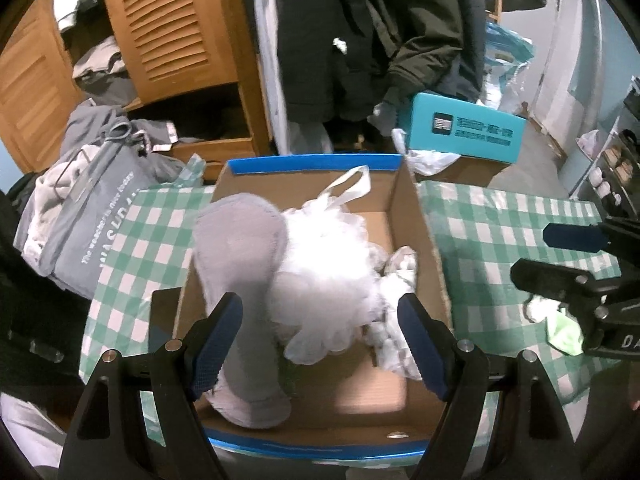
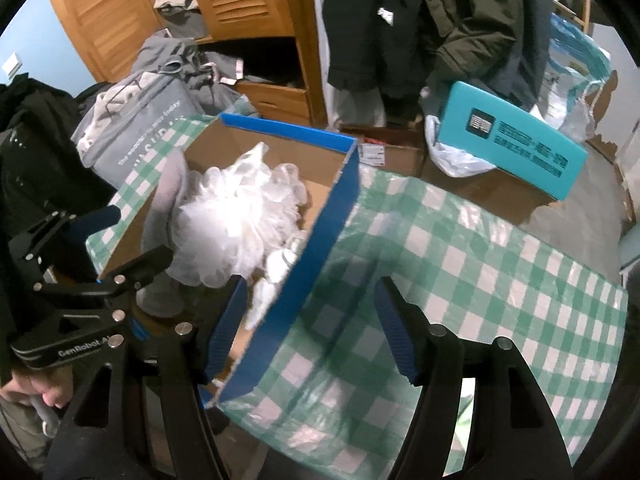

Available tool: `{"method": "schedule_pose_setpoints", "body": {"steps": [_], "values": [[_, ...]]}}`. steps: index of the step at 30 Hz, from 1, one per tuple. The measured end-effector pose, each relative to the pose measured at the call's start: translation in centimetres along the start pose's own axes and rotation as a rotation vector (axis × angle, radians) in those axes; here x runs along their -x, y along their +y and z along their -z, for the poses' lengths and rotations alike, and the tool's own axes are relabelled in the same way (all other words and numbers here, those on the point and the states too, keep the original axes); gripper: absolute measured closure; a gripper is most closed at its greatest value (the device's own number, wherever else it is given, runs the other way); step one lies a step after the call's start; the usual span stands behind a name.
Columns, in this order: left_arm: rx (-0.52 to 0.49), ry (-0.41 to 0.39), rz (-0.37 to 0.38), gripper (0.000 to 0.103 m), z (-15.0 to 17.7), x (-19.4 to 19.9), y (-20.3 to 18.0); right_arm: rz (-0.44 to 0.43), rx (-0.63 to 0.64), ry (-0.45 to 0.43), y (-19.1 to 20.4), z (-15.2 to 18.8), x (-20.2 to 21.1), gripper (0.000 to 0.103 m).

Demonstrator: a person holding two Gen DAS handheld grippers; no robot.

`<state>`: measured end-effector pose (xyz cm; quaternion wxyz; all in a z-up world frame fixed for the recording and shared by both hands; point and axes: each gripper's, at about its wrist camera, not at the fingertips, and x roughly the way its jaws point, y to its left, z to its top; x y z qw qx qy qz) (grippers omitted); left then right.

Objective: Organize soft objects
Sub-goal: 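Move both grippers back over the socks on the tablecloth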

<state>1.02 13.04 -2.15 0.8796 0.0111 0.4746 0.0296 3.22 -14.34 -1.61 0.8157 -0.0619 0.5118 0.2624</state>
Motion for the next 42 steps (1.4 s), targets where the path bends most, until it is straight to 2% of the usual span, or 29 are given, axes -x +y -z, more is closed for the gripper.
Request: {"method": "schedule_pose_setpoints", "body": {"steps": [22, 29, 36, 42], "values": [[-0.171, 0.03, 0.093, 0.022, -0.3, -0.5, -9.4, 0.101, -0.125, 0.008, -8.3, 4.2, 2.9, 0.033], [-0.171, 0.064, 0.153, 0.022, -0.5, -1.1, -11.9, 0.132, -0.175, 0.037, -11.6, 6.0, 3.2, 0.033], [-0.241, 0.079, 0.175, 0.022, -0.7, -2.0, -15.9, 0.163, -0.243, 0.051, -14.7, 8.2, 3.8, 0.033], [-0.27, 0.126, 0.205, 0.022, -0.5, -3.6, -19.0, 0.182, -0.29, 0.068, -17.1, 10.3, 4.2, 0.033]]}}
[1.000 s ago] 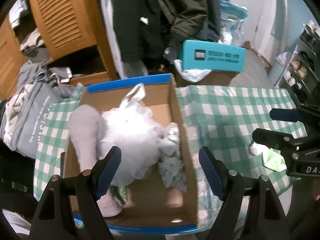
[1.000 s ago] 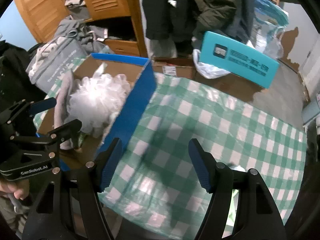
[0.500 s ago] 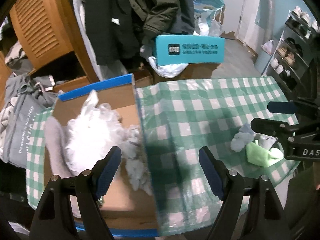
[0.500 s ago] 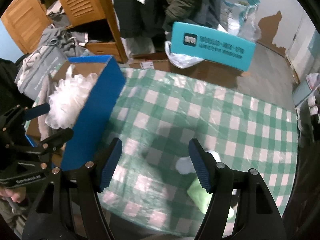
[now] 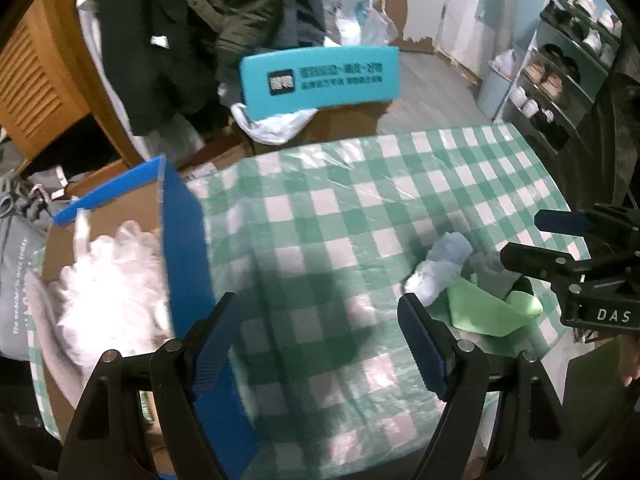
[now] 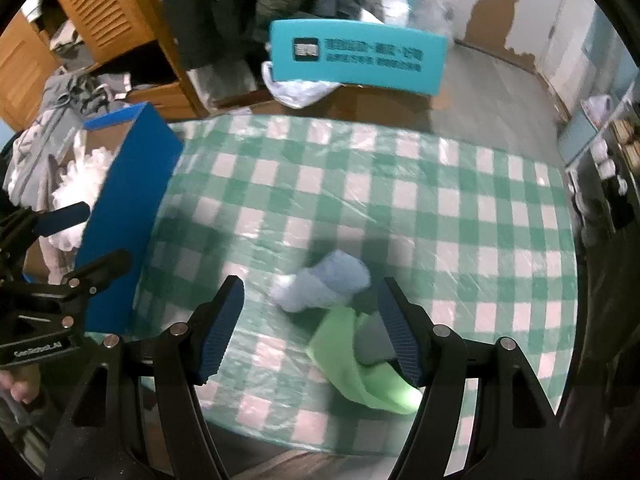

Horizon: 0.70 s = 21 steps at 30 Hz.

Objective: Organize soft objects
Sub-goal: 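Move both grippers back over the socks on the tablecloth, then grasp white-blue sock with left gripper while right gripper grasps grey sock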

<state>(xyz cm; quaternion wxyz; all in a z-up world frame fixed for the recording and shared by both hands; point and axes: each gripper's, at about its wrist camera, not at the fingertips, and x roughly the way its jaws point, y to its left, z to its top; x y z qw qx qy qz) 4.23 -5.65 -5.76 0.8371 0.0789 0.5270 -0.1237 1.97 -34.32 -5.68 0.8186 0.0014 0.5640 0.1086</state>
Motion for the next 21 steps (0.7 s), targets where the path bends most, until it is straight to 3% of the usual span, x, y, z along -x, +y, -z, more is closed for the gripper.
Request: {"method": "schedule_pose_setpoints", "body": {"steps": [8, 21], "values": [[-0.051, 0.038, 0.024, 0.022, -1.0, -2.5, -3.2, 0.011, -0.095, 0.071, -4.3, 1.9, -2.5, 0.033], [-0.087, 0.112, 0.095, 0.022, -1.8, -7.6, -6.5, -0.01, -0.137, 0.145, -6.6, 3.3, -5.6, 0.033]]}}
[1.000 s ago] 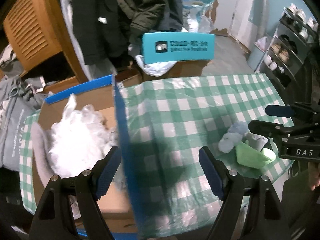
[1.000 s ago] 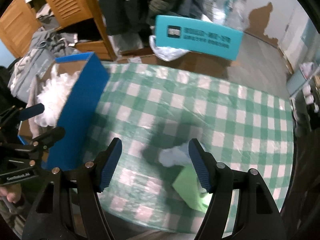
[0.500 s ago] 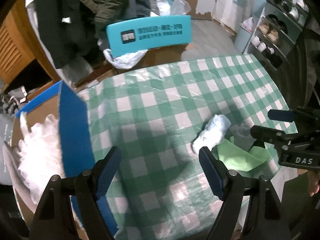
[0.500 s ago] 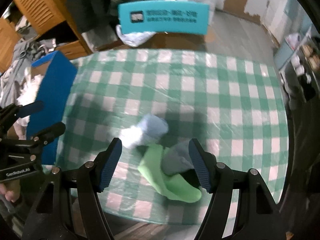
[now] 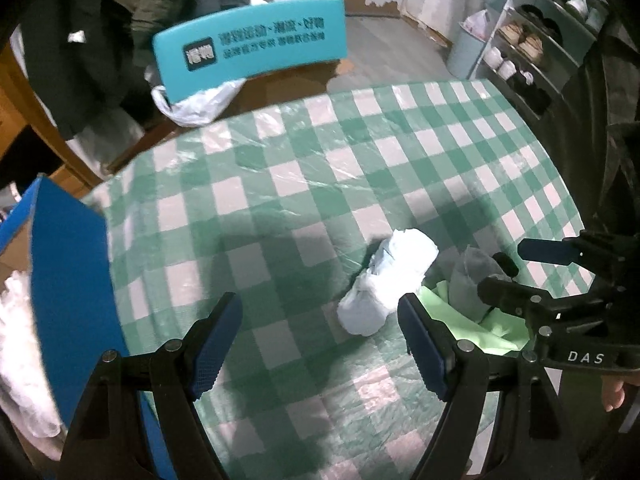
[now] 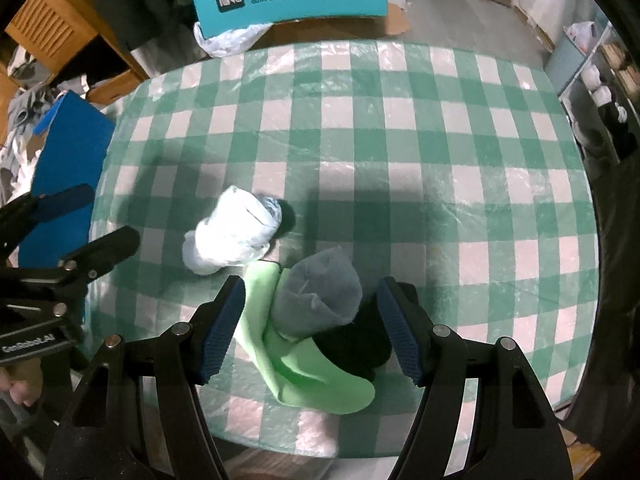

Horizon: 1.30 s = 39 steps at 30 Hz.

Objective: Organize soft objects
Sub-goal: 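Grasp white-blue sock with left gripper while right gripper grasps grey sock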

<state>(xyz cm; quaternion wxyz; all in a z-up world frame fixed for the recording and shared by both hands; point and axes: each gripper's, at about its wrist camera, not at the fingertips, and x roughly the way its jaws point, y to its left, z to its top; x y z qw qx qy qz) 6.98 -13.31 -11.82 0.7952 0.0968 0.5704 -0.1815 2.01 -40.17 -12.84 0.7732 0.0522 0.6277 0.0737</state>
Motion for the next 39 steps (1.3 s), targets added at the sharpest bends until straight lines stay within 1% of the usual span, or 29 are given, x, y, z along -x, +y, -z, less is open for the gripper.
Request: {"method": "schedule_pose_setpoints", "body": {"steps": [10, 15, 18, 19, 20, 21, 23, 26, 30, 32, 34, 35, 36, 37, 39], "values": [[-0.067, 0.05, 0.013, 0.022, 0.0, -2.9, -1.9, -0.017, -0.008, 0.04, -1.0, 0.1, -1.6, 0.033], [-0.108, 0.086, -0.001, 0.022, 0.0, -4.7, -2.6, -0.022, -0.01, 0.072, -1.4, 0.3, -3.0, 0.035], [-0.11, 0.097, 0.008, 0.022, -0.2, -5.4, -2.8, -0.044, -0.015, 0.089, -1.7, 0.3, -3.8, 0.045], [-0.112, 0.097, 0.012, 0.022, -0.3, -5.6, -2.8, -0.052, -0.016, 0.091, -1.7, 0.2, -4.0, 0.052], [-0.114, 0.095, 0.02, 0.022, -0.4, -5.7, -2.9, -0.059, -0.017, 0.09, -1.7, 0.0, -4.1, 0.058], [-0.117, 0.093, 0.022, 0.022, -0.5, -5.9, -3.0, -0.066, -0.017, 0.087, -1.7, 0.0, -4.2, 0.061], [-0.122, 0.091, 0.026, 0.022, -0.7, -6.1, -3.2, -0.075, -0.016, 0.088, -1.7, -0.1, -4.3, 0.077], [-0.136, 0.093, 0.026, 0.022, -0.8, -6.5, -3.6, -0.077, -0.02, 0.072, -1.8, -0.3, -4.0, 0.082], [-0.144, 0.092, 0.023, 0.022, -0.8, -6.8, -3.8, -0.053, -0.033, 0.039, -2.5, -0.4, -3.3, 0.082], [-0.131, 0.09, 0.039, 0.028, -0.9, -6.9, -3.7, -0.044, -0.042, 0.021, -2.7, -0.8, -3.0, 0.082], [-0.118, 0.094, 0.057, 0.052, -1.0, -7.1, -3.6, -0.037, -0.046, 0.005, -2.9, -1.0, -2.6, 0.082], [-0.114, 0.099, 0.061, 0.057, -1.0, -7.2, -3.5, -0.035, -0.048, -0.003, -3.0, -1.1, -2.5, 0.082], [-0.109, 0.098, 0.069, 0.057, -1.0, -7.2, -3.4, -0.031, -0.048, -0.009, -2.9, -1.3, -2.4, 0.082], [-0.105, 0.087, 0.075, 0.06, -1.0, -7.0, -3.4, -0.026, -0.045, -0.012, -2.9, -1.4, -2.3, 0.082], [-0.102, 0.075, 0.075, 0.062, -1.0, -6.8, -3.3, -0.02, -0.04, -0.023, -2.8, -1.7, -2.2, 0.082]]}}
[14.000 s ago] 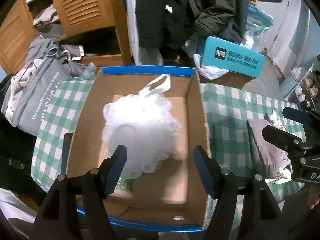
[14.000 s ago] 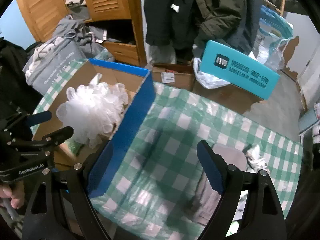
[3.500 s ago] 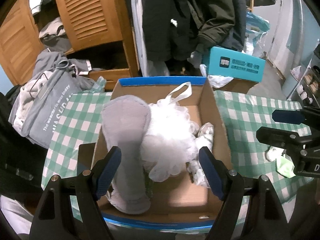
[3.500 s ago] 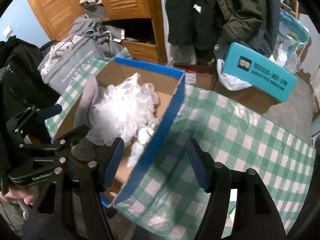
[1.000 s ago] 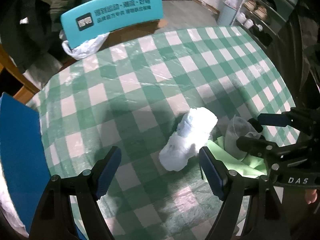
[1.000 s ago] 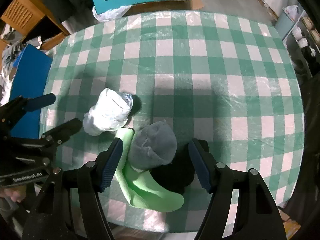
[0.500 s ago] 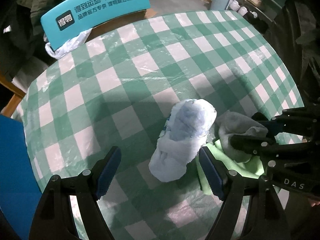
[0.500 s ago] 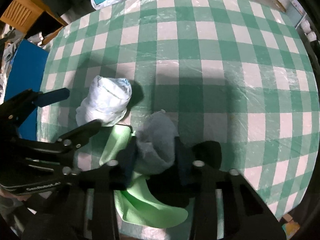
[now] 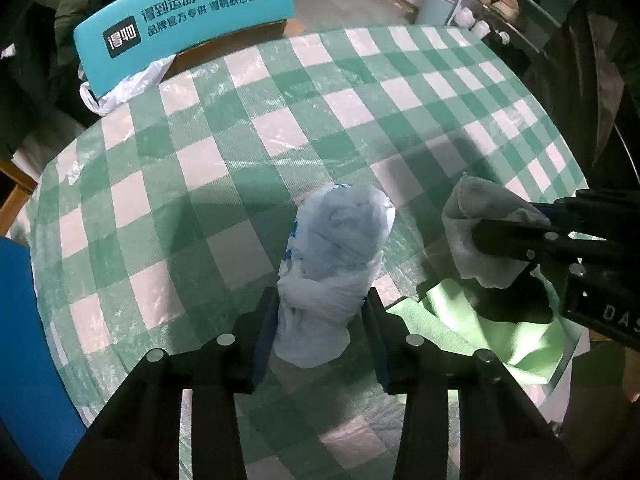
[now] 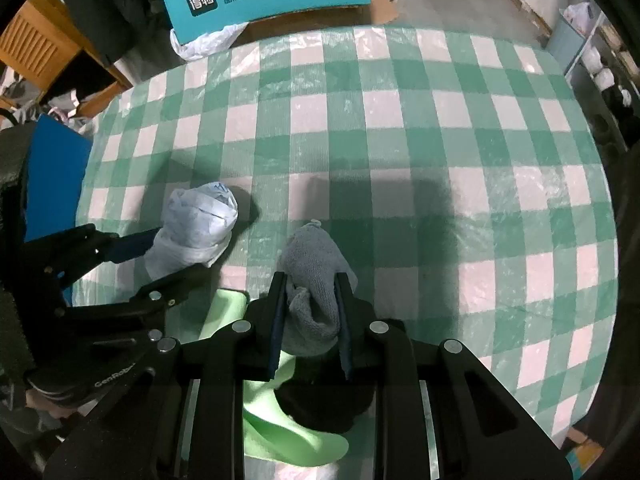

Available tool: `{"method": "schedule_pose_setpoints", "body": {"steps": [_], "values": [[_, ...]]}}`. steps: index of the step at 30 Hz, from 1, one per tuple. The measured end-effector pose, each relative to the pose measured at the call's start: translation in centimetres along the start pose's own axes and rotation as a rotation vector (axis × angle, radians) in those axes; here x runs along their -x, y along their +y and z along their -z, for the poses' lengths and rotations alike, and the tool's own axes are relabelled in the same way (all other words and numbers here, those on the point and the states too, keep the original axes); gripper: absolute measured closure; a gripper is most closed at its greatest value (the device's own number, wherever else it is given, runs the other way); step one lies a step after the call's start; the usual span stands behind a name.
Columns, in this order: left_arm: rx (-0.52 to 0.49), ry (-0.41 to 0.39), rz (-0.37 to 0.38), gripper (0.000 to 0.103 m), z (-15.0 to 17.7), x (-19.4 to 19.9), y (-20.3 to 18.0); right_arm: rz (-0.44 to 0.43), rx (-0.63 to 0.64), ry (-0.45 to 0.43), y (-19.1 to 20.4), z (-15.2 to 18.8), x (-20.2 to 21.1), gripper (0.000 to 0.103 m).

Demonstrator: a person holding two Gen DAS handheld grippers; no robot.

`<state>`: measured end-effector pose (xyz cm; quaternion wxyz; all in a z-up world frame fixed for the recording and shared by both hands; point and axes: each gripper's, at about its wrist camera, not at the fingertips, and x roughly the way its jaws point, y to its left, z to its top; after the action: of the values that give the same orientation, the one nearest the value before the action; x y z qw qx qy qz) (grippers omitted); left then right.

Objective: Organize soft objects
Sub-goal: 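Grasp white-blue sock with left gripper while right gripper grasps grey sock, then lift both socks and carry them over the box with both grippers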

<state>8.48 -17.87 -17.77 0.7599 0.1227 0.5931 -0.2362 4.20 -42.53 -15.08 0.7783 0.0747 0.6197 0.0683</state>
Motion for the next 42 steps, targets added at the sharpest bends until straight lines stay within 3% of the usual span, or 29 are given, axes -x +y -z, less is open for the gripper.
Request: {"method": "schedule_pose_setpoints", "body": {"steps": [11, 29, 42], "values": [[0.01, -0.055, -0.052, 0.065, 0.6, 2.4, 0.3, 0.026, 0.041, -0.046, 1.5, -0.7, 1.4, 0.082], [0.111, -0.179, -0.091, 0.065, 2.5, 10.5, 3.5, 0.009, 0.125, -0.175, 6.0, -1.2, 7.1, 0.082], [0.117, -0.262, -0.136, 0.065, 4.5, 15.2, 4.8, -0.004, 0.187, -0.245, 9.0, -0.9, 10.4, 0.082]]}}
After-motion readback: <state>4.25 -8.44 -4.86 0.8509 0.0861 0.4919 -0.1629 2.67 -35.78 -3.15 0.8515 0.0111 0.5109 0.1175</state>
